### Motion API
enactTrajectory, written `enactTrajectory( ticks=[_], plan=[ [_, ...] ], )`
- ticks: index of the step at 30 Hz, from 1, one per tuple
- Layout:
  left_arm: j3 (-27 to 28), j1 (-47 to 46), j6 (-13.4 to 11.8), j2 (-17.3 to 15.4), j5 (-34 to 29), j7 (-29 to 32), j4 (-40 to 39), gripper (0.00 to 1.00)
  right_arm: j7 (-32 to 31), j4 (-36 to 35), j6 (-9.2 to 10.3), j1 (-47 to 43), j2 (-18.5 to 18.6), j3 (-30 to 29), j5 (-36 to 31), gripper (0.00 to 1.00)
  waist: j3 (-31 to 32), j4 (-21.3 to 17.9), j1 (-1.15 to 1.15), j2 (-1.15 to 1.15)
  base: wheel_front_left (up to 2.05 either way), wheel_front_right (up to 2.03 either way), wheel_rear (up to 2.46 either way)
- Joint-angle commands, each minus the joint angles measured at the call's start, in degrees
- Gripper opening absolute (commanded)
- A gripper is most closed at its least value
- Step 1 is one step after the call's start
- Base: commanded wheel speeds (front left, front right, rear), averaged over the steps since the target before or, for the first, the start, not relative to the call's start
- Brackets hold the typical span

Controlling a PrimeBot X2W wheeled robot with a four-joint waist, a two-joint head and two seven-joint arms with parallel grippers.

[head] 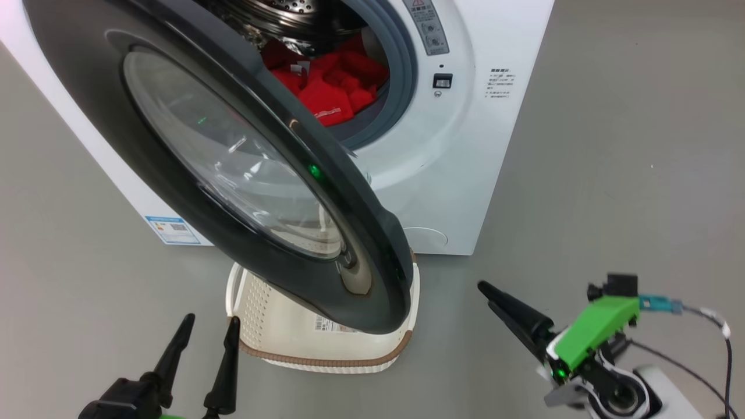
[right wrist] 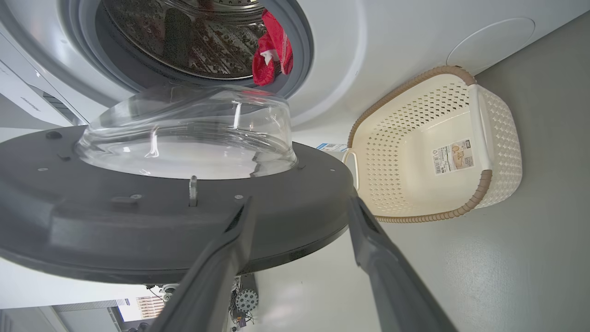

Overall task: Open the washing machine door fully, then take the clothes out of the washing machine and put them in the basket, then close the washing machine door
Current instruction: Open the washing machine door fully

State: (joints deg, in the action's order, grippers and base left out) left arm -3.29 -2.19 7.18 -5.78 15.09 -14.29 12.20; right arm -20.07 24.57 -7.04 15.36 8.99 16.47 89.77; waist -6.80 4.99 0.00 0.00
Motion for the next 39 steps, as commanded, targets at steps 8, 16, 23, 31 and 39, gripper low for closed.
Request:
enactTrajectory(
  ticks=[8,16,23,31,39],
  plan=[
    [2.43,0.00,0.31,-0.45,-0.52,-0.71,-1.33,1.00,6.67,-2.77,-0.45,-4.24,-0.11,-0.16,-2.57,1.00,-0.01,-0.61,0.00,0.00,0.00,0.00,0.00],
    [2.48,0.04,0.31,-0.37,-0.51,-0.71,-1.09,1.00,18.62,-1.96,-0.45,-6.19,3.30,4.67,-12.63,1.00,-0.01,-1.15,0.00,0.00,0.00,0.00,0.00],
    [2.44,0.19,0.31,-0.32,-0.44,-0.71,-0.83,1.00,28.65,-0.02,-0.45,-6.15,5.71,10.86,-18.47,1.00,0.14,-1.60,0.00,0.00,0.00,0.00,0.00],
    [2.44,0.25,0.31,-0.36,-0.08,-0.71,-0.38,1.00,34.95,2.37,-0.45,-4.90,7.35,15.33,-25.92,1.00,0.15,-2.10,0.00,0.00,0.00,0.00,0.00],
    [2.40,0.32,0.31,-0.51,-0.12,-0.71,-0.29,1.00,35.05,-1.97,-0.45,-7.84,4.11,4.35,-41.70,1.00,0.18,-2.37,0.00,0.00,0.00,0.00,0.00]
  ],
)
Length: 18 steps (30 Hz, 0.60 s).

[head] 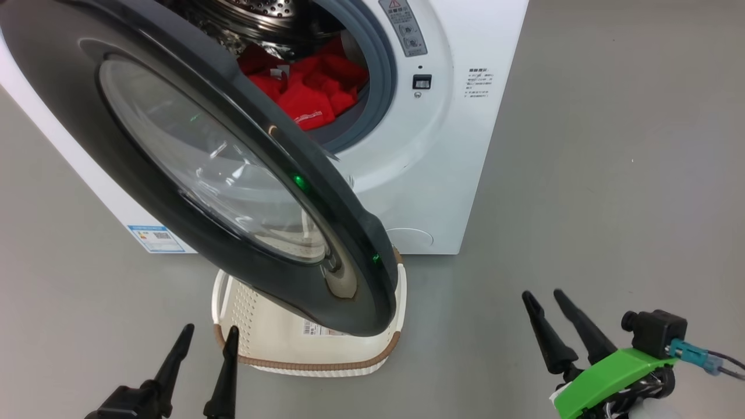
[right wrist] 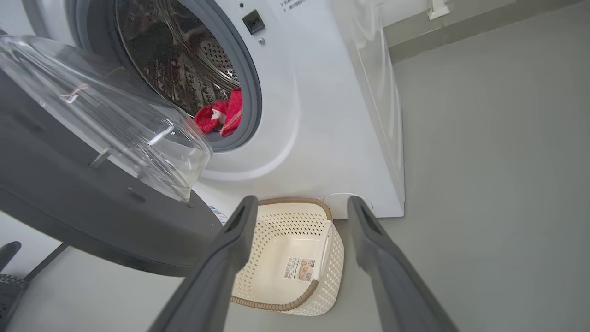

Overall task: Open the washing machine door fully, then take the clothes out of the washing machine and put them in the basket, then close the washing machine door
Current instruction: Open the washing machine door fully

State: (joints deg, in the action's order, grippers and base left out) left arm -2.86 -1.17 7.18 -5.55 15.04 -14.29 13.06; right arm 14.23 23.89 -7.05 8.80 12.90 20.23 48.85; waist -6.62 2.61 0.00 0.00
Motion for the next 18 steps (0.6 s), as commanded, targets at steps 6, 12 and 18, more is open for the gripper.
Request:
enactTrajectory(
  ticks=[6,12,18],
  plan=[
    [1.85,-0.95,0.31,-0.82,-0.12,-0.71,-1.09,1.00,0.76,-4.65,-0.44,-4.69,-3.08,-6.17,-12.79,1.00,-0.13,0.22,0.00,0.00,0.00,0.00,0.00],
    [1.86,-1.13,0.31,-0.91,-0.15,-0.71,-1.20,1.00,0.76,-7.99,-0.44,-7.13,-5.91,-11.69,-20.89,1.00,-0.27,0.38,0.00,0.00,0.00,0.00,0.00],
    [1.71,-1.31,0.31,-0.99,-0.25,-0.71,-1.35,1.00,0.76,-12.10,-0.44,-10.17,-8.53,-17.27,-28.61,1.00,-0.40,0.66,0.00,0.00,0.00,0.00,0.00]
  ],
)
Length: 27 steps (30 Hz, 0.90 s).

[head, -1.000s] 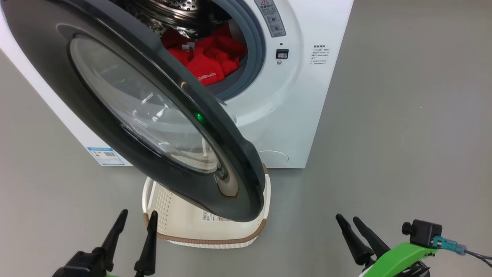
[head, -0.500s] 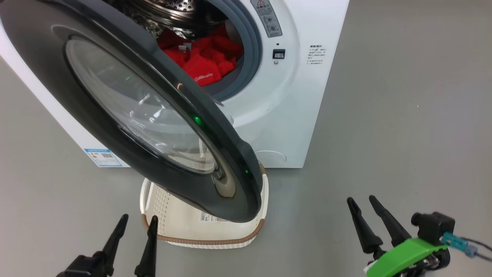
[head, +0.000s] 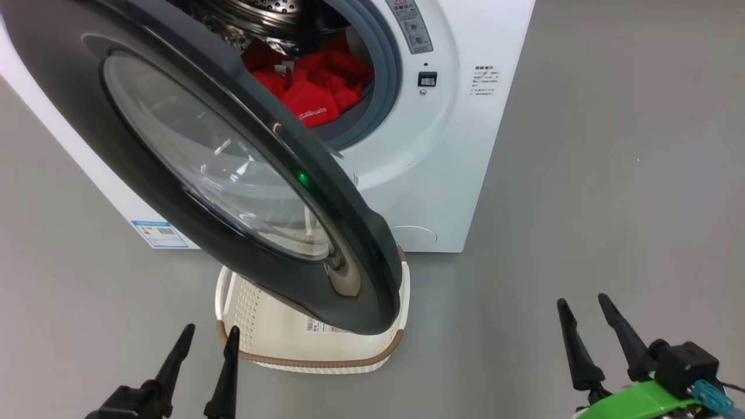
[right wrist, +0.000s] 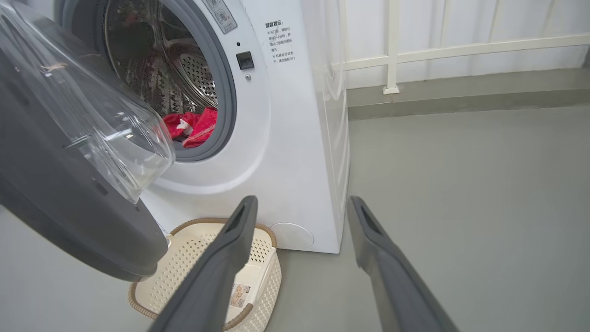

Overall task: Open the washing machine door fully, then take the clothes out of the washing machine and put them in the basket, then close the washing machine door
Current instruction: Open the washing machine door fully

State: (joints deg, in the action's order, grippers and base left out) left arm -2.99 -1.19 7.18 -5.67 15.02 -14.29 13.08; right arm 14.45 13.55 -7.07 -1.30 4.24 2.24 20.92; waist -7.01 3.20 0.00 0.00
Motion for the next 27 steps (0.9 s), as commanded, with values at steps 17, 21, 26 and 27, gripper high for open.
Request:
enactTrajectory(
  ticks=[17,21,26,27],
  plan=[
    [1.91,-1.47,0.31,-0.80,-0.13,-0.71,-1.51,1.00,0.54,-2.21,-0.42,-2.51,-1.34,-1.83,-2.67,1.00,-0.12,-0.07,0.00,0.00,0.00,0.00,0.00],
    [1.80,-1.50,0.31,-0.76,-0.10,-0.71,-1.51,1.00,0.54,-2.81,-0.42,-2.31,-1.35,-1.45,-2.55,1.00,-0.13,0.06,0.00,0.00,0.00,0.00,0.00],
    [1.73,-1.58,0.31,-0.66,-0.11,-0.71,-1.53,1.00,0.54,-5.64,-0.42,-1.24,-1.35,0.59,1.06,0.00,-0.18,0.31,0.00,0.00,0.00,0.00,0.00],
    [1.69,-1.61,0.31,-0.64,-0.12,-0.71,-1.53,1.00,0.54,-6.28,-0.42,-0.89,-1.35,1.06,1.69,0.00,-0.17,0.39,0.00,0.00,0.00,0.00,0.00]
  ],
)
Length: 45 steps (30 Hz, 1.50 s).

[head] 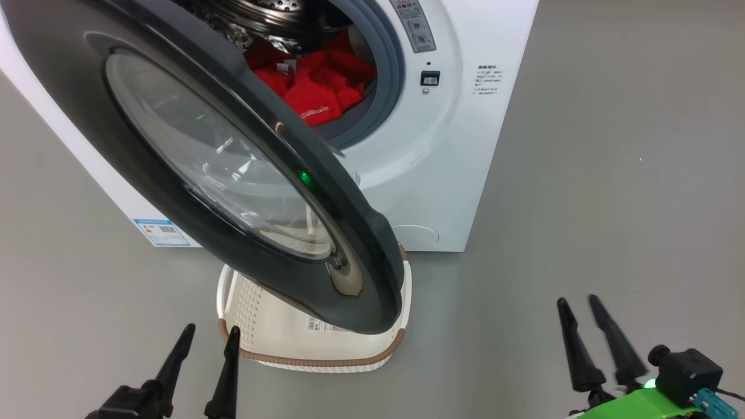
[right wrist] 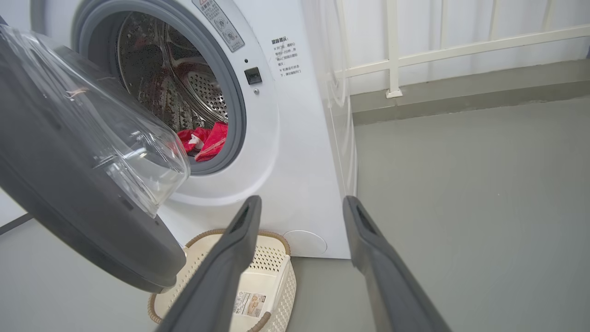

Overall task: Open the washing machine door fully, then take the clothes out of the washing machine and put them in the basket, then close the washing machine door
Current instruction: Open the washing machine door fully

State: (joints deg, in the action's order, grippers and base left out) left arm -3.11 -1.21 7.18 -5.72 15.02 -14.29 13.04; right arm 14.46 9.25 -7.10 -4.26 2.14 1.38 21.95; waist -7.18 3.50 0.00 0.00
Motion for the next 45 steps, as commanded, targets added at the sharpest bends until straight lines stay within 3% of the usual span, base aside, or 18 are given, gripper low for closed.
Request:
enactTrajectory(
  ticks=[1,13,19,26,31,39,45],
  plan=[
    [1.78,-1.62,0.31,-0.57,-0.14,-0.71,-1.49,1.00,0.53,-2.61,-0.39,2.51,0.75,2.47,1.32,0.00,0.00,0.18,0.00,0.00,0.00,0.00,0.00],
    [1.07,-1.95,0.31,-0.17,-0.05,-0.71,-1.28,1.00,0.53,-7.37,-0.39,11.73,0.74,9.12,28.16,0.00,0.02,1.67,0.00,0.00,0.00,0.00,0.00],
    [0.34,-2.05,0.31,0.07,0.10,-0.71,-1.03,1.00,0.07,-4.60,-0.39,17.98,2.24,16.64,49.84,0.00,0.00,2.86,0.00,0.00,0.00,0.00,0.00],
    [-0.73,-2.24,0.31,0.07,0.45,-0.71,-0.96,1.00,-11.78,-3.52,-0.39,23.79,5.72,20.11,68.85,0.00,-0.47,4.28,0.00,0.00,0.00,0.00,0.00],
    [-1.46,-2.45,0.31,-0.03,0.70,-0.71,-0.82,1.00,-22.97,-1.57,-0.39,25.52,6.17,18.05,76.45,0.00,-0.80,5.23,0.00,0.00,0.00,0.00,0.00],
    [-2.54,-2.46,0.31,-0.32,1.00,-0.71,-0.52,1.00,-40.15,2.93,-0.39,26.97,5.43,15.32,80.44,0.00,-0.59,6.58,0.00,0.00,0.00,0.00,0.00],
    [-3.15,-2.45,0.31,-0.25,1.05,-0.71,-0.43,1.00,-46.27,4.64,-0.39,27.45,4.13,13.84,79.90,0.00,-0.62,7.44,0.00,0.00,0.00,0.00,0.00]
  ],
)
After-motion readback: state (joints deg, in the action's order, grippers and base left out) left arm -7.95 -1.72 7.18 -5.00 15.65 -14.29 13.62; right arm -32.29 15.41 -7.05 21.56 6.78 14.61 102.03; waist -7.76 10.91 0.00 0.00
